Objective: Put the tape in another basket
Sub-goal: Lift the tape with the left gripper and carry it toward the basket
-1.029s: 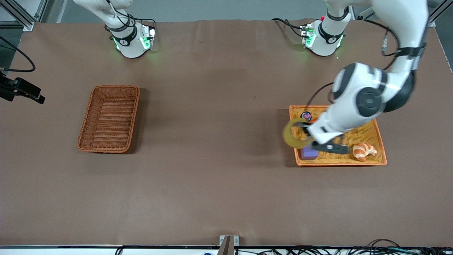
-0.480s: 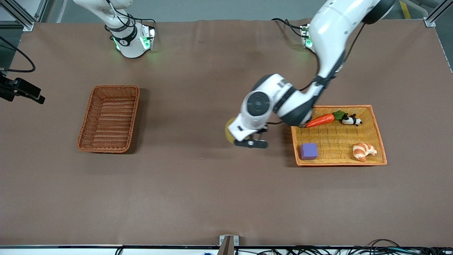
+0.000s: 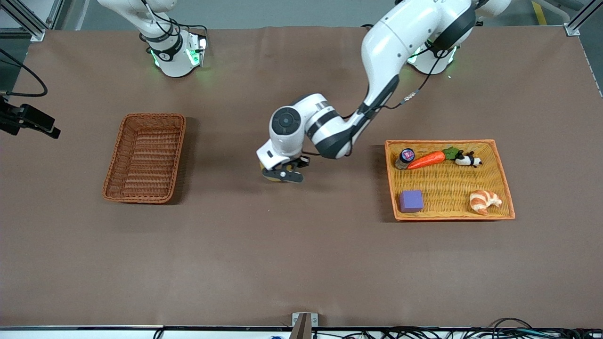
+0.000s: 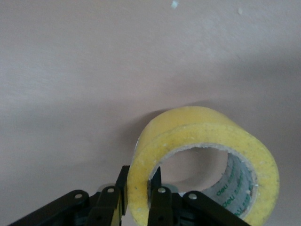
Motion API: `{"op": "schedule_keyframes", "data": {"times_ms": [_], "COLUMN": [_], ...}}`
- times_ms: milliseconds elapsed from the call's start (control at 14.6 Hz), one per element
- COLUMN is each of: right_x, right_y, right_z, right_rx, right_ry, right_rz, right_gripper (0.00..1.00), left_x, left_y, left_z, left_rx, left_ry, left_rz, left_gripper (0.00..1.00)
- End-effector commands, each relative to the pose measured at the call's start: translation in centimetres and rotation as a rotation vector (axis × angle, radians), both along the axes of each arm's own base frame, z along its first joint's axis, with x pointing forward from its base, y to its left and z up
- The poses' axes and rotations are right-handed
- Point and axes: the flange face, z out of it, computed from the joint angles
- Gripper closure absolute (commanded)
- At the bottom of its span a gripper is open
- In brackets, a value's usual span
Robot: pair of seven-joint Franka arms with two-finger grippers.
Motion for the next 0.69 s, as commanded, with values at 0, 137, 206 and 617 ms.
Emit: {"op": "schedule_keyframes", "data": {"times_ms": [0,137,206,617], "right_x": [0.2,0.2,0.3,1.3], "right_y": [0.0,-0.1,0.0,4.5], "right_z": [-0.2,-0.2,-0.3,-1.0], "right_rx": [0.017,0.017,0.018,0.019], "right_ry": [-0.003,-0.006,-0.004,-0.008], "right_rz": [0.007,0.007,0.009,0.080], "right_gripper": [0.00,0.00,0.00,0.00], "left_x": [1.0,1.5,1.7,4.9], "left_y": [-1.2,-1.2,-1.0,6.5], "left_z": [-1.0,-0.6,0.0,10.7], "left_rx": [-0.059,-0.095,-0.106,0.084], "left_ry": [-0.034,-0.041,-0.035,0.012], "left_rz": [0.049,0.083,0.097,0.136], "left_gripper": [0.84,0.40,0.13,0.00]}}
